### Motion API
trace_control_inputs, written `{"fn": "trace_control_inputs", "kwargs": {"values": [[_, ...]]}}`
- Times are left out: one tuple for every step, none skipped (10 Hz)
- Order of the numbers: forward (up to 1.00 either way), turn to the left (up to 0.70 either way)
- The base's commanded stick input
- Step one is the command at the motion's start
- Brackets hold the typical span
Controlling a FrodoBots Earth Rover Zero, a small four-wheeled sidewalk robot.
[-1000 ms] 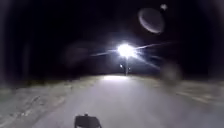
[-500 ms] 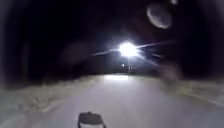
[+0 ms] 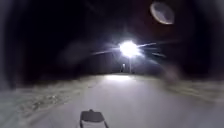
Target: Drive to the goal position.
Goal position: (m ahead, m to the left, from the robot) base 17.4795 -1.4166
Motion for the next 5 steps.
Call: {"fn": "trace_control_inputs", "kwargs": {"values": [[1.0,0.02],[1.0,0.02],[1.0,0.02],[1.0,0.02],[1.0,0.02]]}}
